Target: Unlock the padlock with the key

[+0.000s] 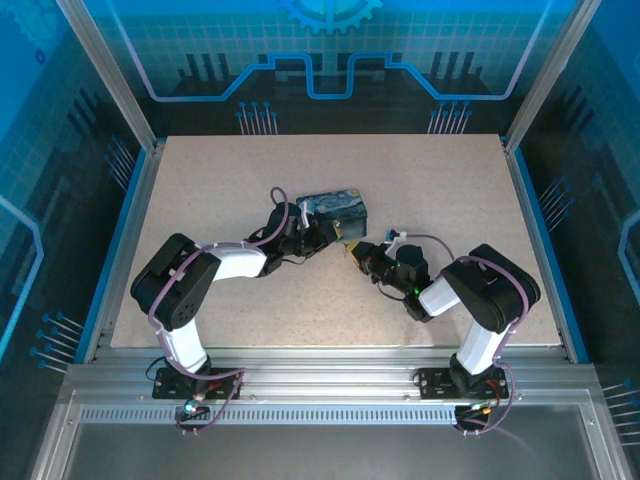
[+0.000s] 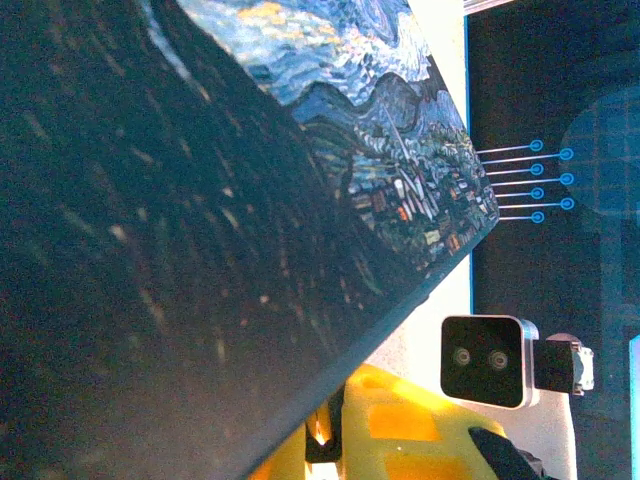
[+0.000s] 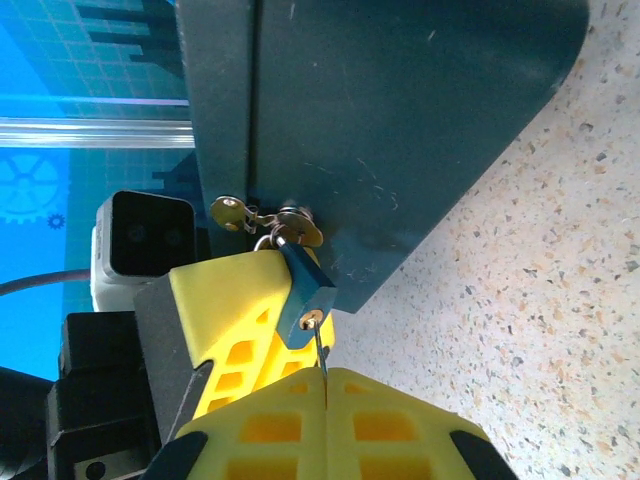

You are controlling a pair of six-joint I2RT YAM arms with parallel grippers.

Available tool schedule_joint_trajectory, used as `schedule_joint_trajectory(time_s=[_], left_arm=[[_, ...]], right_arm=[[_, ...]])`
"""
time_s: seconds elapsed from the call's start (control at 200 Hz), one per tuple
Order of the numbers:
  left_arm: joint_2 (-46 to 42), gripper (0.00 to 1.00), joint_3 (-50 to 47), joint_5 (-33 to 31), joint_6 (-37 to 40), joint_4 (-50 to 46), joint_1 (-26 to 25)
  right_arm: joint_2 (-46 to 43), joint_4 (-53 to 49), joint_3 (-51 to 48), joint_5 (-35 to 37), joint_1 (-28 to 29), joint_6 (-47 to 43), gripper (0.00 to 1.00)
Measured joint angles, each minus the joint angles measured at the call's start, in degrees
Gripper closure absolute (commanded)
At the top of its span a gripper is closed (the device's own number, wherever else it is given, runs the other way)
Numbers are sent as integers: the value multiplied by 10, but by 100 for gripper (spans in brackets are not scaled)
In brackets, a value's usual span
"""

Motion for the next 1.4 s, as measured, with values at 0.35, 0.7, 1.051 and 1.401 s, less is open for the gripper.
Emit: schedule_joint_trajectory(time_s=[0.35, 0.7, 1.051, 1.401], left_arm=[[1, 100, 0, 0, -12, 9, 0], [10, 100, -4, 0, -26, 27, 0], [11, 100, -6, 0, -27, 30, 0], [12, 100, -6, 0, -28, 30, 0]], right_arm=[[-14, 0, -1, 13, 0, 1, 100], [-14, 0, 0, 13, 0, 0, 100], [-15, -1, -12, 14, 1, 0, 100], [-5, 0, -19, 17, 5, -1, 100]])
